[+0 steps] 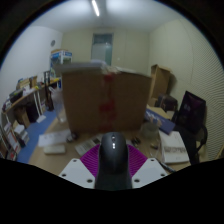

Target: Arrange mouse

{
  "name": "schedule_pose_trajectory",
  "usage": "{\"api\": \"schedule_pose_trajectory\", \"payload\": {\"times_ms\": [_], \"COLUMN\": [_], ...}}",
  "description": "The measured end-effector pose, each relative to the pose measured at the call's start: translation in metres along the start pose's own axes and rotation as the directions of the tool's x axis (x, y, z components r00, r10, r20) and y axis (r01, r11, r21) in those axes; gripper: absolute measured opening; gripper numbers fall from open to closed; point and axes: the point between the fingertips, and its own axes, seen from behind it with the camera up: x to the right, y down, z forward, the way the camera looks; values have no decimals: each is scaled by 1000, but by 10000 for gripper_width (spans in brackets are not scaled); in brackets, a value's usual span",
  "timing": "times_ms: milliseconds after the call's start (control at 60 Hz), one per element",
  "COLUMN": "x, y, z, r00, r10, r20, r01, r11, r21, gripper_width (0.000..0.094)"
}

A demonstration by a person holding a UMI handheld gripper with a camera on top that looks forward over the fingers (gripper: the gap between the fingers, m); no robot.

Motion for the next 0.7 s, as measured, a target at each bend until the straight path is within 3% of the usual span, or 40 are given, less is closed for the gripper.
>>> {"api": "schedule_pose_trajectory", "payload": {"times_ms": [133, 283, 350, 517, 617, 700], "x": [32, 21, 21, 20, 27, 22], "y": [97, 152, 152, 155, 159, 147], "z": [27, 40, 42, 42, 28, 1], "r00": [999, 995, 996, 996, 999, 998], "r10": [5, 34, 16, 14, 29, 55], "r20": [32, 92, 89, 83, 28, 8], "r01": [0, -15, -1, 4, -19, -51], "r11": [988, 978, 985, 976, 956, 958], "r21": [-154, -207, -171, -217, -292, -284], "gripper_width": [354, 363, 378, 524, 811, 828]}}
